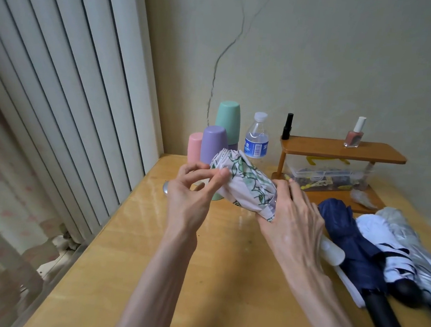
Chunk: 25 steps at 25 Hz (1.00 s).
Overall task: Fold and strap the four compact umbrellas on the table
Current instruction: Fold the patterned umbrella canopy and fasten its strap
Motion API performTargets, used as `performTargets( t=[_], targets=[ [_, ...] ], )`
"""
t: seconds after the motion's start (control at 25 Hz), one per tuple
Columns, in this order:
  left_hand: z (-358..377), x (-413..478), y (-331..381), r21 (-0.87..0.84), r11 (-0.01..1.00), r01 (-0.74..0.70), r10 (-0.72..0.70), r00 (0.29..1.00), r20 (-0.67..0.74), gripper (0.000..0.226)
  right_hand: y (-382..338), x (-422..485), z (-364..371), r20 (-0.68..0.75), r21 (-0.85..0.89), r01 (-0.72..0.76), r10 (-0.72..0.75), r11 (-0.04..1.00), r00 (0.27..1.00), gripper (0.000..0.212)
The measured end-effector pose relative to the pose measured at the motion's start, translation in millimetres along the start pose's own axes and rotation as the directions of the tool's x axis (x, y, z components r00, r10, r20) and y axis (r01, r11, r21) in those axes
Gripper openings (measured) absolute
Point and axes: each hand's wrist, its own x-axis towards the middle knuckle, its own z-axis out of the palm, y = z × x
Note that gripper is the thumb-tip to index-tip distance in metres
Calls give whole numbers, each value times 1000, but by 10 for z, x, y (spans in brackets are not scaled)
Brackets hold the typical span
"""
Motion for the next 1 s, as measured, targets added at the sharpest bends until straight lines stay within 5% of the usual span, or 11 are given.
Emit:
performTargets(
  t=[0.24, 0.4, 0.84, 1.0],
  targets=[
    [-106, 46, 28, 163, 960, -226, 216, 973, 79, 19, -16, -17, 21, -29, 25, 13, -12, 1000, 999, 68],
    [-192, 109, 48, 356, 813, -461, 396, 886, 242, 16, 6, -10, 33, -32, 33, 22, -21, 999, 999, 71],
    [-310, 133, 97, 481, 708, -518, 414, 855, 312, 14, -42, -42, 44, -24, 23, 90, -90, 996, 996, 70],
    [-330, 180, 75, 340, 807, -483, 416, 873, 254, 17, -46, -35, 44, -13, 31, 106, -105, 994, 994, 70]
  ],
)
